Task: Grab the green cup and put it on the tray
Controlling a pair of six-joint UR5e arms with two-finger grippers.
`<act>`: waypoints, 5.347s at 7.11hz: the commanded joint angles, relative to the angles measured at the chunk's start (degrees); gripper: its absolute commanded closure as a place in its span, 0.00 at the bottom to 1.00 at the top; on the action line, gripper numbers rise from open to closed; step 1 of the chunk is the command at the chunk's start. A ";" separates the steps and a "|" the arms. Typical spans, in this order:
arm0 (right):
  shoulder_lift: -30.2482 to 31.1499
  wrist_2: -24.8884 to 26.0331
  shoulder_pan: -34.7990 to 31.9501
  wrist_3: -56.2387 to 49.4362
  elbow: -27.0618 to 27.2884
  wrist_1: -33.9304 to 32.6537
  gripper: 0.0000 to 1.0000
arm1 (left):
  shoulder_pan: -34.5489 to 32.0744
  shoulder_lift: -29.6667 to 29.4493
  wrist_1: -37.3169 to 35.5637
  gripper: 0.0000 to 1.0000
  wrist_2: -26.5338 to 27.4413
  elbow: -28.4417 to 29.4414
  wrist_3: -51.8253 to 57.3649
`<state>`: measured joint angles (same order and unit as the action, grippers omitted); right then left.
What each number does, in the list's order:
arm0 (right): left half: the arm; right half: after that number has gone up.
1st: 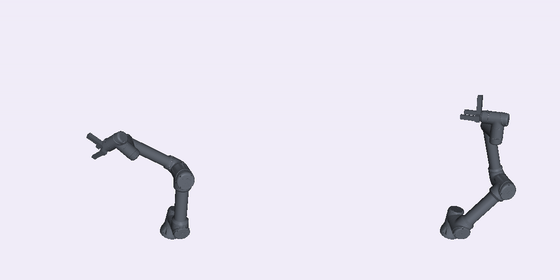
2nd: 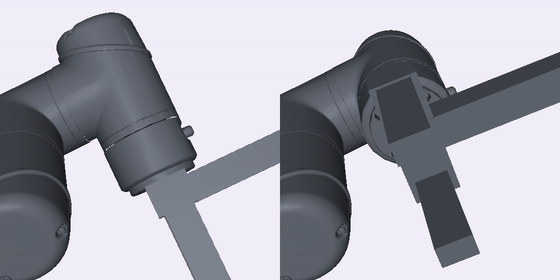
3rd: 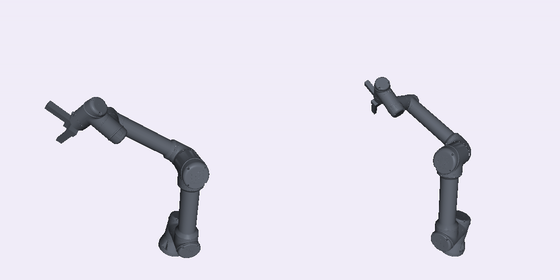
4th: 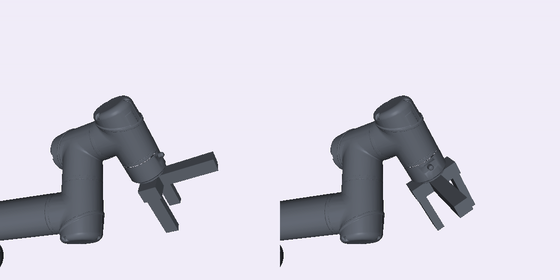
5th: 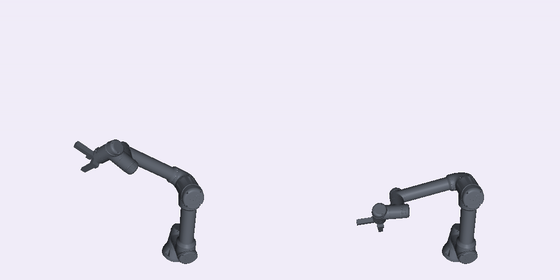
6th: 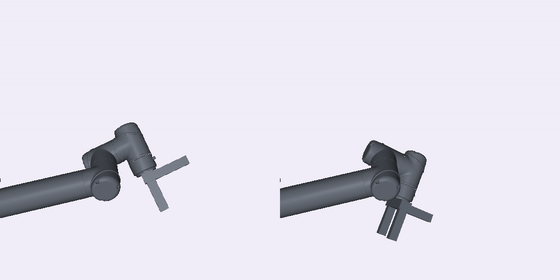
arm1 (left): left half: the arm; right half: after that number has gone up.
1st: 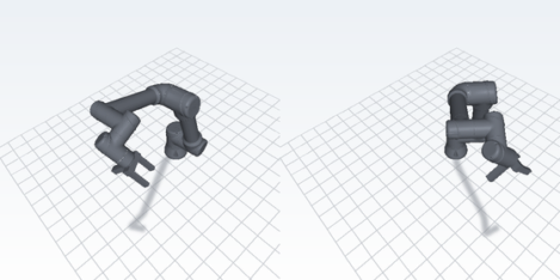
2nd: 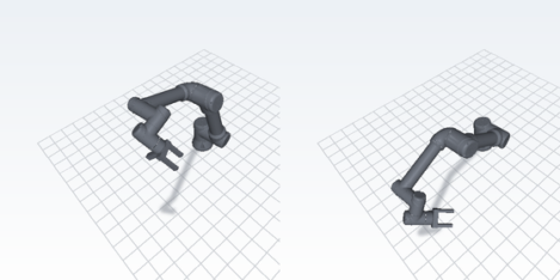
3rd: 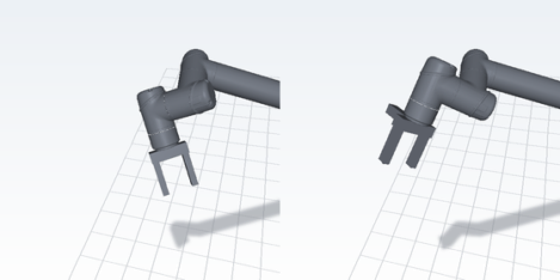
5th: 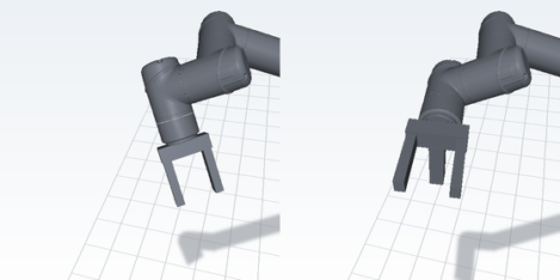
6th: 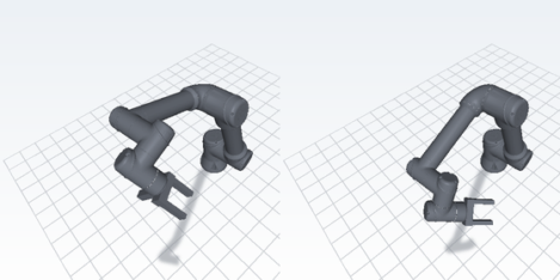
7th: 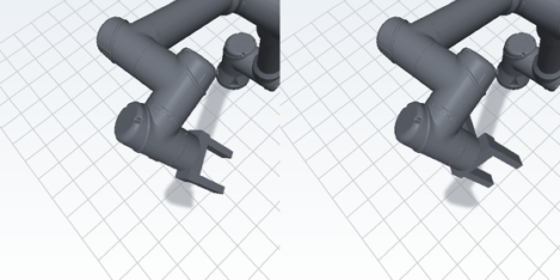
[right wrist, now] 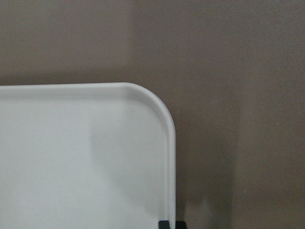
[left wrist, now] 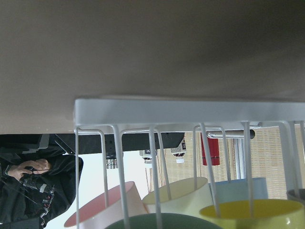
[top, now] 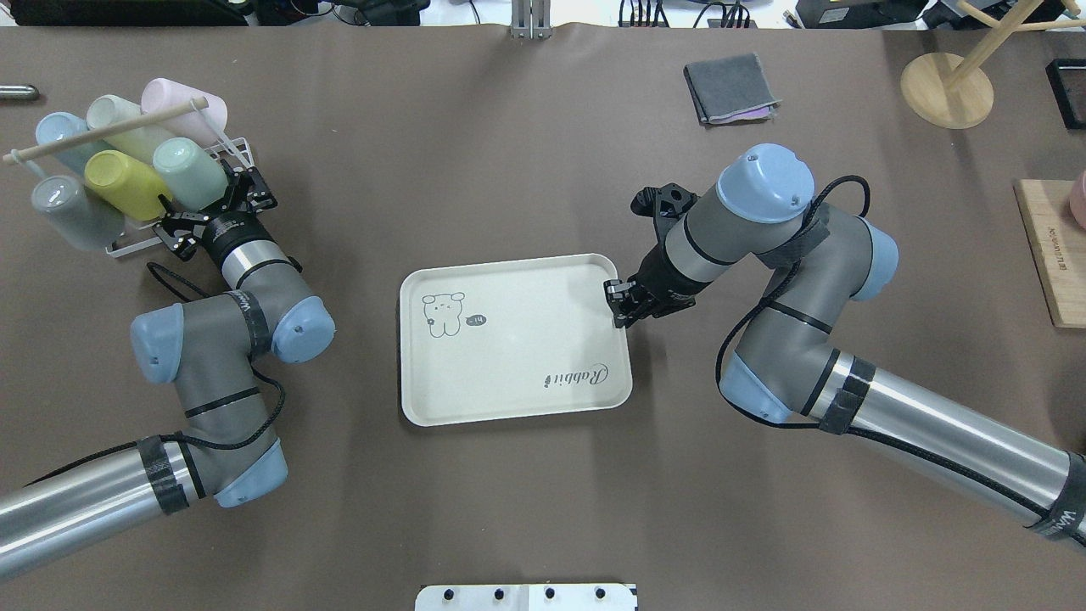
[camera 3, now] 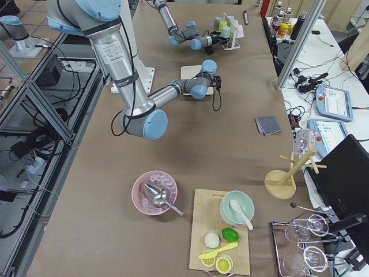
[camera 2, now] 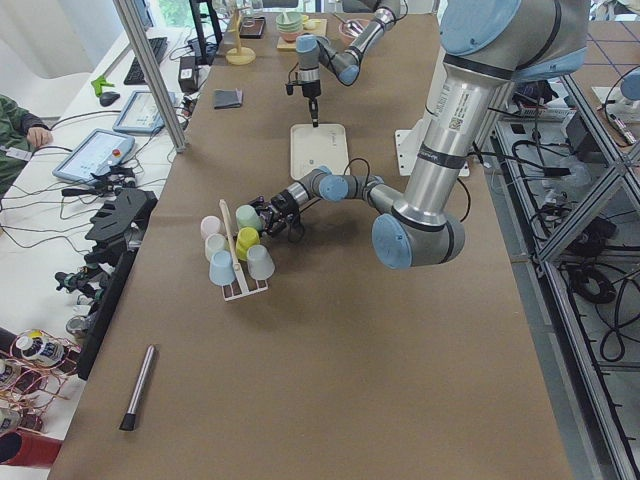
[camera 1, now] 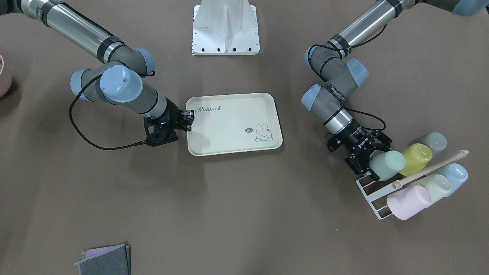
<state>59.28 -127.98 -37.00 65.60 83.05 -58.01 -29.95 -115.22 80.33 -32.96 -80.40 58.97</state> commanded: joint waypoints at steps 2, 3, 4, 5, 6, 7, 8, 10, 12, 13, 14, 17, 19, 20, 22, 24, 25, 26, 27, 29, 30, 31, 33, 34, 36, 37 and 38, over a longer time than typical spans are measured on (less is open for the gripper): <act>0.22 0.10 0.00 2.86 0.10 0.00 1.00 | 0.15 0.00 0.53 0.36 0.00 0.33 0.00; 0.31 0.10 -0.09 3.74 0.10 0.00 1.00 | 0.15 0.00 0.53 0.36 0.00 0.25 0.09; 0.48 0.02 0.00 7.49 0.44 0.09 1.00 | 0.07 0.00 0.53 0.36 0.00 0.16 0.09; 0.49 0.01 0.00 7.88 0.53 0.09 1.00 | 0.07 0.09 0.44 0.36 0.00 -0.19 0.09; 0.49 0.10 -0.09 7.88 0.54 0.09 1.00 | -0.02 0.09 0.53 0.36 0.00 -0.63 0.96; 0.57 0.02 -0.09 7.88 0.54 0.09 1.00 | -0.20 0.43 1.14 0.36 0.00 -1.50 1.66; 0.57 0.10 0.00 7.88 0.54 0.09 0.29 | -0.28 0.61 2.62 0.35 0.00 -1.77 3.41; 0.75 -0.25 -0.70 8.14 1.93 -0.26 0.00 | -0.63 0.70 4.30 0.35 0.00 -3.09 5.88; 3.55 -2.43 -4.98 7.71 3.61 -0.87 0.00 | -0.72 1.40 4.31 0.35 0.44 -4.41 5.98; 4.87 -4.01 -8.32 7.36 3.70 -1.22 0.00 | -0.72 2.45 4.31 0.35 0.44 -5.89 5.98; 5.40 -4.20 -11.05 6.39 5.27 -4.53 0.00 | -0.81 2.81 4.31 0.35 0.44 -6.52 5.98; 12.60 -3.33 -21.40 -17.17 14.40 -23.65 0.00 | -1.77 3.42 4.39 0.35 0.44 -10.38 9.40; 13.49 -2.98 -29.59 -30.56 14.51 -35.03 0.00 | -2.22 5.18 4.48 0.35 0.35 -15.73 13.77; 15.76 -2.89 -32.67 -33.40 14.60 -35.94 0.00 | -2.91 5.62 4.39 0.35 0.35 -18.01 15.54; 20.23 -2.01 -38.29 -36.83 14.86 -38.22 0.00 | -4.32 5.45 5.87 0.38 -0.35 -21.97 17.05; 24.64 -2.18 -45.66 -46.91 15.12 -39.36 0.00 | -4.42 4.75 9.65 0.38 -3.66 -23.30 18.80; 27.27 -2.27 -49.27 -53.06 15.65 -39.55 0.00 | -4.59 3.44 10.10 0.38 -5.78 -23.31 18.81; 29.90 -2.01 -51.92 -61.12 15.39 -39.98 0.00 | -6.07 1.60 12.37 0.39 -8.50 -23.40 18.46; 30.45 0.08 -52.81 -64.77 15.74 -40.25 0.00 | -6.61 1.84 18.05 0.52 -11.48 -23.75 17.24; 33.68 -0.33 -58.86 -65.07 17.31 -40.16 0.00 | -5.74 2.55 35.32 0.62 -12.82 -22.27 16.70; 36.49 0.45 -58.80 -68.46 18.63 -39.99 0.00 | -5.73 2.72 40.29 0.62 -17.53 -21.73 16.26; 37.30 0.54 -58.80 -73.28 18.38 -39.81 0.00 | -5.73 2.64 42.08 0.62 -20.71 -21.73 9.04; 37.05 0.19 -58.80 -72.98 18.29 -39.28 0.00 | -5.65 1.94 48.65 0.62 -31.59 -21.55 -4.86; 36.61 -0.16 -58.54 -72.89 17.16 -39.11 0.00 | -5.47 1.76 52.26 0.62 -35.73 -21.46 -10.92; 37.04 -3.74 -58.54 -72.72 16.88 -37.18 0.00 | -5.21 -0.77 61.64 0.62 -46.08 -16.32 -29.17; 37.40 -5.07 -58.71 -72.72 17.14 -37.17 0.00 | -5.03 -2.79 65.53 0.63 -48.23 -14.02 -36.75; 37.40 -5.08 -58.71 -72.80 17.06 -37.17 0.00 | -2.33 -4.47 71.57 0.63 -49.21 -10.95 -46.05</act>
<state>96.51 -132.29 -95.65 -7.13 100.10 -95.27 -34.39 -117.55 145.24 -79.84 -94.90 23.88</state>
